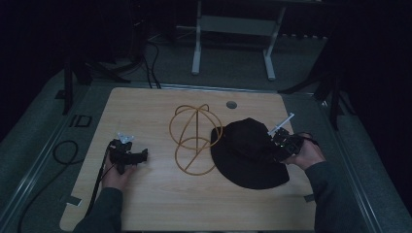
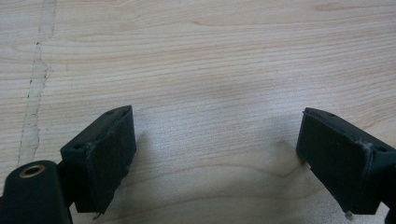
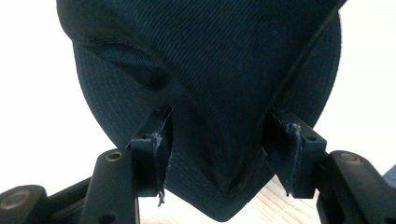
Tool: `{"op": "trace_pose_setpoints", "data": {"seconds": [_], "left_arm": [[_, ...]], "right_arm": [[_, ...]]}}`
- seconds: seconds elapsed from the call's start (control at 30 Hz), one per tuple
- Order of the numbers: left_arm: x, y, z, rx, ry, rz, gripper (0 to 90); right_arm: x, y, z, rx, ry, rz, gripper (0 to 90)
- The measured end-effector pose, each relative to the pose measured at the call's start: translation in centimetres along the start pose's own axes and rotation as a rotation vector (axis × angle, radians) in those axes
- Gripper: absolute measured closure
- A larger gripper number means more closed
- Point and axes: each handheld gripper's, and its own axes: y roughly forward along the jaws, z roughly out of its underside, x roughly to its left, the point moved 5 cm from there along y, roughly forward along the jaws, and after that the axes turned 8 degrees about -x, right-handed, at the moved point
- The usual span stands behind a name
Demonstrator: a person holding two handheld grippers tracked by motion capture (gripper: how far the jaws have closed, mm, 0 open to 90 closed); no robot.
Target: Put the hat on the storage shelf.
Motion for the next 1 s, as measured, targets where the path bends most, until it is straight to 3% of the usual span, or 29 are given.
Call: {"op": "trace_pose_setpoints", "data": {"seconds": [0.23,0.4,0.67,1.0], "left_arm": [[0.0,0.0,0.0,0.002,0.003,0.000,12.2],[0.0,0.0,0.0,0.002,0.003,0.001,12.2],[0.0,0.0,0.0,0.002,0.003,0.001,12.2],[0.0,0.0,0.0,0.002,0.003,0.000,12.2]], "right_arm": [[-0.1,0.9,-0.6,0.104,-0.013,-0.051,56.8],[-0.2,1.1,-1.2,0.139,-0.018,-0.059,65.5],[-0.1,0.9,-1.6,0.131,-0.054,-0.076,84.1],[-0.3,-0.1,-1.9,0.094,-0.066,-0.058,86.8]]}}
